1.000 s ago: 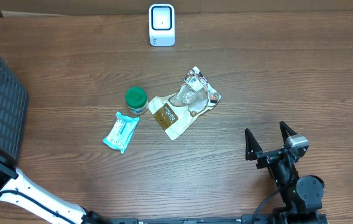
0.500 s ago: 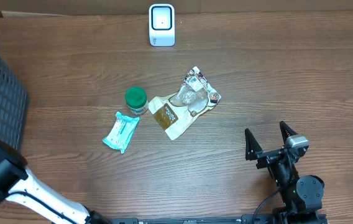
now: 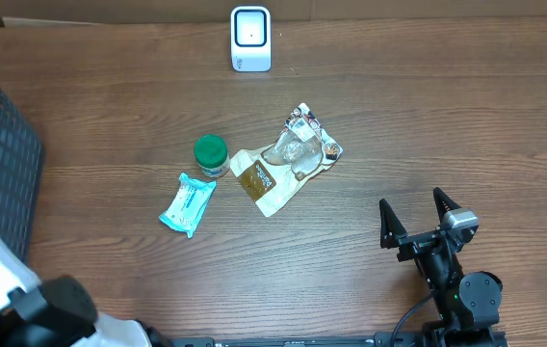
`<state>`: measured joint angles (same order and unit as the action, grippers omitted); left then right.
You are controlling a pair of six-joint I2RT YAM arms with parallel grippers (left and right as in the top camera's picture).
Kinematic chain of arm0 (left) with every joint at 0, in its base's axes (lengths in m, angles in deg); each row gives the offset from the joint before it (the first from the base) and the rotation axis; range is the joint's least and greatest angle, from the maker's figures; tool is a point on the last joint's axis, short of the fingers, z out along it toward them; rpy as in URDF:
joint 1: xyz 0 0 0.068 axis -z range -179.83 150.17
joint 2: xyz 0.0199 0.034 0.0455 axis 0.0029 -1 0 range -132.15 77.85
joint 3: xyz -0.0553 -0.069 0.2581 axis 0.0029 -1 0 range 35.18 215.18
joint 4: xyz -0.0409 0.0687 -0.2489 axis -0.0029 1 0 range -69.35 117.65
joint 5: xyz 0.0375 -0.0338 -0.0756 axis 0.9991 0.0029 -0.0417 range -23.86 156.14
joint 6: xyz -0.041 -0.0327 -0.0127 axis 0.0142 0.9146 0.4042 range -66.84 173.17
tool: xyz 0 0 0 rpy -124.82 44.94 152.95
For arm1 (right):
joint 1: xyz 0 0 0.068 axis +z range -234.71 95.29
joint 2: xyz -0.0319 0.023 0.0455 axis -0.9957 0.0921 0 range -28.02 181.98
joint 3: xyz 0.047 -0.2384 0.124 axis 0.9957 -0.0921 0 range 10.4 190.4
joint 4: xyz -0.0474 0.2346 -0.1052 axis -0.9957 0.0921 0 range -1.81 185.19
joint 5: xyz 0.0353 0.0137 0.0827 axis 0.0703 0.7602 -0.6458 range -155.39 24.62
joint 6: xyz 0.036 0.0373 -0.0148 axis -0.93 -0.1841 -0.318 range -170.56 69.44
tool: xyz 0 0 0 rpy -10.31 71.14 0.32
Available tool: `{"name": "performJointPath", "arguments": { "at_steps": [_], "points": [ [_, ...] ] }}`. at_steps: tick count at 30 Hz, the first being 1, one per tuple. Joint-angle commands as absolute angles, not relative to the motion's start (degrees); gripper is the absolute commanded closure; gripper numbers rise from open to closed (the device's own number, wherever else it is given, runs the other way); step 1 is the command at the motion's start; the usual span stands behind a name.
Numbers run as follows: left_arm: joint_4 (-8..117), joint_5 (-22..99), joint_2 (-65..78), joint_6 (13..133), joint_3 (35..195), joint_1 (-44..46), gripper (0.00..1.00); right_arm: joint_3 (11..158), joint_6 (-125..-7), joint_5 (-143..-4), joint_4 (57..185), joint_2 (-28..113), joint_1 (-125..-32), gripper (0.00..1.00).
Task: Scan the item barcode
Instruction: 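Carry the tissue pack over the pouch and drop it right of it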
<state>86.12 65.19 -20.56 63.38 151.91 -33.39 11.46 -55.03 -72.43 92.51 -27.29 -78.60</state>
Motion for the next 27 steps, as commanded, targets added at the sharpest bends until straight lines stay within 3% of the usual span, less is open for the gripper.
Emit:
{"name": "performJointPath", "arguments": {
  "at_steps": [1,15,27],
  "points": [
    [88.83,59.02,-15.20,66.05,152.85,-25.22,0.96,10.87,-55.07,-71.91,92.36,-27.86,-78.30,0.00],
    [95.61,60.66,-15.46,65.63,148.57,6.23,0.96,10.87,-55.07,-71.91,92.36,-27.86,-78.30,0.00],
    [83.19,60.73,-15.64,69.28,127.72,23.83,0.95,10.87,-55.07,-71.91,92.36,-27.86,-78.30,0.00]
  ]
}}
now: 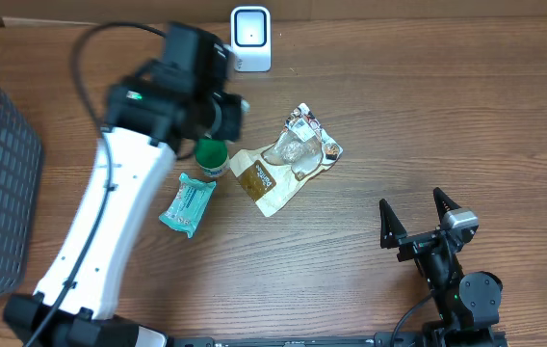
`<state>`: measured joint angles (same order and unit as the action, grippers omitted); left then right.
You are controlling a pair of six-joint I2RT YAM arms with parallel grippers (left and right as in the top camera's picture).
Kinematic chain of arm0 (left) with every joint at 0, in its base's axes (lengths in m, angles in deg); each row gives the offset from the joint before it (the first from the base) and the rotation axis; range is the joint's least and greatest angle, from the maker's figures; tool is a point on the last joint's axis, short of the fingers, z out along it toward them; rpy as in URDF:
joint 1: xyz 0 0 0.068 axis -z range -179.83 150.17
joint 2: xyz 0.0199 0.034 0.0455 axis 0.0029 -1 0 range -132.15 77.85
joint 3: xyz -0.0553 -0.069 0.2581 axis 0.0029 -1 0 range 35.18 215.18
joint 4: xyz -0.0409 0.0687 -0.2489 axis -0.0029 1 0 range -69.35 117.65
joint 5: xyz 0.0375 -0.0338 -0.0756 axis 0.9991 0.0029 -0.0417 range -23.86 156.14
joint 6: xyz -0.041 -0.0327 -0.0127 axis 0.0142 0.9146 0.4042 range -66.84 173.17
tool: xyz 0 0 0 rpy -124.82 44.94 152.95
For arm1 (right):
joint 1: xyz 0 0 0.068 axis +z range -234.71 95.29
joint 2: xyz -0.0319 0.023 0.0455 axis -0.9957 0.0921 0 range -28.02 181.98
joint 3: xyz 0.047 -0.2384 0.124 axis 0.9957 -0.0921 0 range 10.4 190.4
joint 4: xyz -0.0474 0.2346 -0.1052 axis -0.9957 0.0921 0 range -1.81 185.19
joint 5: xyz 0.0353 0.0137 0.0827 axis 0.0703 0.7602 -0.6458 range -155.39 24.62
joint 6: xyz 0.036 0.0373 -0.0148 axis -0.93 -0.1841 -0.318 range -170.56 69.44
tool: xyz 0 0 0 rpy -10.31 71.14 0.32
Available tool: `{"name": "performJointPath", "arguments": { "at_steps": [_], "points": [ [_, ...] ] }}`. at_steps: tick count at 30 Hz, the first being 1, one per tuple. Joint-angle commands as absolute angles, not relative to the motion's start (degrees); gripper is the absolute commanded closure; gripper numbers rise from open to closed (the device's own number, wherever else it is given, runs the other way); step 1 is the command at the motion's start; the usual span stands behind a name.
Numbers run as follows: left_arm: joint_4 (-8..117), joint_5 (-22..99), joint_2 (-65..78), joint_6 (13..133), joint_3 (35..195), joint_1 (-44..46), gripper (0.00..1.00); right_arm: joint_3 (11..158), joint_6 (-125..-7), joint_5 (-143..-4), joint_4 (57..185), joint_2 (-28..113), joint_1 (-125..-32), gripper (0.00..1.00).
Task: Scan the item barcode
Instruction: 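Carry the tissue pack over the pouch and drop it right of it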
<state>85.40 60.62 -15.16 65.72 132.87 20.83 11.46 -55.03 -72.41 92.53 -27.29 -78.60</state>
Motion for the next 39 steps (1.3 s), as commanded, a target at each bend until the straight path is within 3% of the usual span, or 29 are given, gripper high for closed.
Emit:
{"name": "performJointPath", "arguments": {
  "at_steps": [1,12,22,33,36,38,39],
  "points": [
    [81.42,60.71,-15.64,70.68,125.53,24.83,0.96,10.87,-55.07,-71.91,92.36,-27.86,-78.30,0.00],
    [61.77,60.53,-15.64,86.55,108.92,33.27,0.96,10.87,-55.07,-71.91,92.36,-27.86,-78.30,0.00],
    [53.64,63.24,-20.14,82.75,108.68,43.06,0.96,10.87,-55.07,-71.91,92.36,-27.86,-78.30,0.00],
    [51.44,63.11,-25.80,82.90,108.68,45.69,0.94,10.87,-55.07,-71.91,92.36,-27.86,-78.30,0.00],
    [51.17,63.13,-25.80,82.73,108.74,45.51,0.63,10.87,-55.07,-71.91,92.36,-27.86,-78.30,0.00],
    [51.26,63.72,-25.74,82.73,108.92,45.27,0.28,10.87,-55.07,-71.91,92.36,-27.86,-78.30,0.00],
    [51.30,63.83,-25.61,82.70,109.05,45.12,0.26,10.87,-55.07,-71.91,92.36,-27.86,-78.30,0.00]
  ]
}}
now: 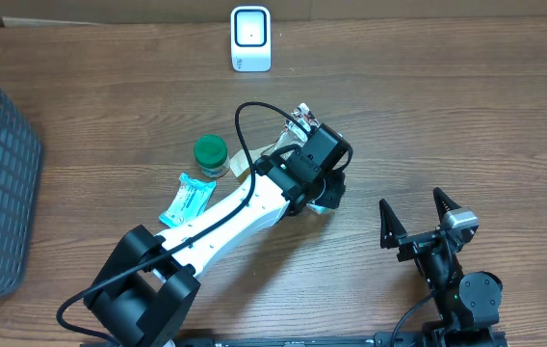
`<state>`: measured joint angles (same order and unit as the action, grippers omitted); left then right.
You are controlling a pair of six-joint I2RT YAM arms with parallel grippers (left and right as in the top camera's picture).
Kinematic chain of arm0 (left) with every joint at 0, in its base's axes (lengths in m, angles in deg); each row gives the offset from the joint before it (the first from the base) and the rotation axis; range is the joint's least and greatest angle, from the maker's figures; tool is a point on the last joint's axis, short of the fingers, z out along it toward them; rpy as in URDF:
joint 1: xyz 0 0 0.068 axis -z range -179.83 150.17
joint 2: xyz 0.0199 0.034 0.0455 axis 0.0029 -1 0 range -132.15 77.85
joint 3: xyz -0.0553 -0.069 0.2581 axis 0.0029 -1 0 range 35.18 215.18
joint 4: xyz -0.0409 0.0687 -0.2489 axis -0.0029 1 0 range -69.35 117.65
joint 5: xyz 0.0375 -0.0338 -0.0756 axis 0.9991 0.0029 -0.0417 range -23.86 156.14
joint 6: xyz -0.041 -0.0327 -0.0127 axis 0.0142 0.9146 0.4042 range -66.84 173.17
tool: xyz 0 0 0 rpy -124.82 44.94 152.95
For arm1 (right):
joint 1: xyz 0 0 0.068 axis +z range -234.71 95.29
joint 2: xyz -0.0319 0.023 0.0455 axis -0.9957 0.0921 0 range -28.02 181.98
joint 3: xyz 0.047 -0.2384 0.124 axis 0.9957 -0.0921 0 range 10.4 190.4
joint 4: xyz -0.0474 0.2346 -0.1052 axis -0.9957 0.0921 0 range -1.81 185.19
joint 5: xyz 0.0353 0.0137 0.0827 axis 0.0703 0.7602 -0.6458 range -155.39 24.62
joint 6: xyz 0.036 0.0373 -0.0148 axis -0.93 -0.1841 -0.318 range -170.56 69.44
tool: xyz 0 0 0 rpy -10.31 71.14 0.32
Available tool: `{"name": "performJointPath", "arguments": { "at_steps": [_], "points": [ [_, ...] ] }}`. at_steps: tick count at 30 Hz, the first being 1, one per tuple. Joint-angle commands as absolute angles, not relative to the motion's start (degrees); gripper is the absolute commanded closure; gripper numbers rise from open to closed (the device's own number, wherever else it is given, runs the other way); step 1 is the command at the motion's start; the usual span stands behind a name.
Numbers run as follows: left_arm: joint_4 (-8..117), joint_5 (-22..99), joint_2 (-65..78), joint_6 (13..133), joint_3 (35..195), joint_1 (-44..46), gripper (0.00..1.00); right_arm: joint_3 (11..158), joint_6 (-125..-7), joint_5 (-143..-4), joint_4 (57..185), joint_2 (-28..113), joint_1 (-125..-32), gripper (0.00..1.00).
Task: Scan the item barcode
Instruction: 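Carry the tissue pack over the pouch and drop it right of it, then move the left gripper back over the basket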
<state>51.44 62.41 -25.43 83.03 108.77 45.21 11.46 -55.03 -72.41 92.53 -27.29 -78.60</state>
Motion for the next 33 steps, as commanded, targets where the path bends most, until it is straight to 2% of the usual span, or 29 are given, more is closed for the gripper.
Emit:
{"name": "performJointPath", "arguments": {
  "at_steps": [1,2,6,11,16,21,26,29,33],
  "points": [
    [51.55,63.99,-25.39,82.73,109.44,44.70,0.21,10.87,-55.07,-71.91,92.36,-27.86,-78.30,0.00],
    [52.24,64.25,-24.93,82.46,110.25,44.05,0.18,10.87,-55.07,-71.91,92.36,-27.86,-78.30,0.00],
    [59.41,64.82,-22.04,79.56,117.31,39.48,0.17,10.87,-55.07,-71.91,92.36,-27.86,-78.30,0.00],
    [77.25,65.17,-17.69,74.46,135.04,29.01,0.17,10.87,-55.07,-71.91,92.36,-27.86,-78.30,0.00],
    [91.59,66.11,-14.98,73.26,154.29,14.67,0.17,10.87,-55.07,-71.91,92.36,-27.86,-78.30,0.00],
    [99.50,66.21,-14.00,73.31,167.15,-2.90,0.11,10.87,-55.07,-71.91,92.36,-27.86,-78.30,0.00],
    [104.90,68.90,-14.04,80.37,169.70,-21.41,0.16,10.87,-55.07,-71.91,92.36,-27.86,-78.30,0.00],
    [105.36,70.83,-14.94,85.68,168.02,-30.18,0.16,10.87,-55.07,-71.91,92.36,-27.86,-78.30,0.00],
    [105.29,70.83,-18.52,86.42,165.42,-40.43,0.12,10.87,-55.07,-71.91,92.36,-27.86,-78.30,0.00]
  ]
}}
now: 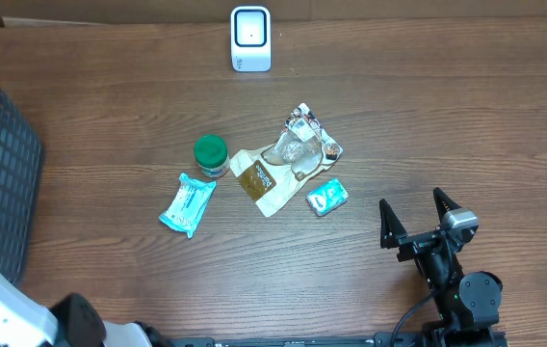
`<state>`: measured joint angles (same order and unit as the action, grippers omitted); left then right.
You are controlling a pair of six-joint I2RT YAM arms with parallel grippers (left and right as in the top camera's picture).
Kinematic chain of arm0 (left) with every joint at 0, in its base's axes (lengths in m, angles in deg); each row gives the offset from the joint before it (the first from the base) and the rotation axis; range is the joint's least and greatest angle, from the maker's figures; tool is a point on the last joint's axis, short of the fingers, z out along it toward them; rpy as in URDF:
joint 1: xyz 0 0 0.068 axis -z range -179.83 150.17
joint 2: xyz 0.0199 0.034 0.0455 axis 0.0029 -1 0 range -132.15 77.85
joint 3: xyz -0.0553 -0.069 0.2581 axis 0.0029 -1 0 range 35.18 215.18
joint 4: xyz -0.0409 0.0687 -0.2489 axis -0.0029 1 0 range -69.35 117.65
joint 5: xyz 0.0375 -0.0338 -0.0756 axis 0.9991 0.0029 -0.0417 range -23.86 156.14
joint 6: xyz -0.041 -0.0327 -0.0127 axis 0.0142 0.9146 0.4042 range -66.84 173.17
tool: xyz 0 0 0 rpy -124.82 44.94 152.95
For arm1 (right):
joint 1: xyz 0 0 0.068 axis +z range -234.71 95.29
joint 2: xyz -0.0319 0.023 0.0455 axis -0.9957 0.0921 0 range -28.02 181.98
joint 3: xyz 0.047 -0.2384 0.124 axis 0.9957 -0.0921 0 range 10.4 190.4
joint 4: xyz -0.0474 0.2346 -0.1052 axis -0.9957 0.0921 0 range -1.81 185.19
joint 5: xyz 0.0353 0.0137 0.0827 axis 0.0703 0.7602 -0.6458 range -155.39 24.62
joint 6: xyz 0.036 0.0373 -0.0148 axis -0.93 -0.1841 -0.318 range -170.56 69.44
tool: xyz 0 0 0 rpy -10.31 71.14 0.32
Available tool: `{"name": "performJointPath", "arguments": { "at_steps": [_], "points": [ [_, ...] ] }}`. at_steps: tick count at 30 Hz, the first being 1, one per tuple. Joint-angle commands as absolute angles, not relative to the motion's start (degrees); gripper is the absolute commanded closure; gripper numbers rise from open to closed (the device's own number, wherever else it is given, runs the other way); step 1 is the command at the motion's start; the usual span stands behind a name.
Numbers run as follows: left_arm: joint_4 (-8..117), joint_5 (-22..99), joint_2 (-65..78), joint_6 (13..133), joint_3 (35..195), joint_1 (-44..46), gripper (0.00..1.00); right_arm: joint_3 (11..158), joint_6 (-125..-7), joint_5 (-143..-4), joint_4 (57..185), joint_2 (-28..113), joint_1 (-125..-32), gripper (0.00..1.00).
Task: Scan the item barcode
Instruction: 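Move the left gripper back over the basket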
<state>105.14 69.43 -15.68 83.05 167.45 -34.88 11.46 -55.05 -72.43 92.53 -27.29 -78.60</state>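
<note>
The white barcode scanner stands at the back middle of the table. In the centre lie a green-lidded jar, a teal flat packet, a clear and brown pouch and a small teal pack just right of the pouch. My right gripper stands open near the front right, empty, a little right of the small teal pack. Only the white and black base links of the left arm show at the bottom left corner; its gripper is out of view.
A dark mesh basket fills the left edge. The wooden table stretches bare on the right and back right.
The left arm, which was stretched over the right end of the pouch, is now folded back at the bottom left corner. A small teal pack now lies where its gripper was.
At first the left arm sat folded at the bottom left and no small teal pack lay on the table. Then it was stretched out close to the scanner, then over the pouch's right side. Now it is back, with the teal pack lying beside the pouch.
</note>
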Motion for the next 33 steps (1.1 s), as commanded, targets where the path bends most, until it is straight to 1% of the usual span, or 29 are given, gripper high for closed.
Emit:
{"name": "performJointPath", "arguments": {
  "at_steps": [1,6,12,17,22,24,26,30,33],
  "points": [
    [105.34,71.11,-19.38,86.40,164.72,-41.76,0.12,10.87,-55.07,-71.91,92.36,-27.86,-78.30,0.00],
    [105.95,75.46,-23.29,85.11,160.20,-46.57,0.15,10.87,-55.07,-71.89,92.38,-27.86,-78.30,0.00],
    [103.15,83.15,-25.58,85.11,149.09,-50.20,0.16,10.87,-55.07,-71.89,92.36,-27.86,-78.30,0.00],
    [93.55,83.26,-25.65,81.17,137.57,-52.89,0.17,10.87,-55.07,-71.89,92.38,-27.86,-78.30,0.00],
    [80.86,83.31,-25.65,68.21,128.81,-53.50,0.21,10.87,-55.07,-71.91,92.38,-27.86,-78.30,0.00],
    [76.13,83.44,-25.65,65.66,125.97,-53.48,0.21,10.87,-55.07,-71.91,92.38,-27.86,-78.30,0.00],
    [71.98,84.71,-25.65,65.31,123.58,-53.50,0.17,10.87,-55.07,-71.91,92.36,-27.86,-78.30,0.00],
    [65.51,88.12,-25.72,63.89,120.48,-53.52,0.15,10.87,-55.07,-71.91,92.36,-27.86,-78.30,0.00],
    [61.84,90.37,-26.31,60.30,119.65,-53.74,0.17,10.87,-55.07,-71.91,92.38,-27.86,-78.30,0.00]
  ]
}}
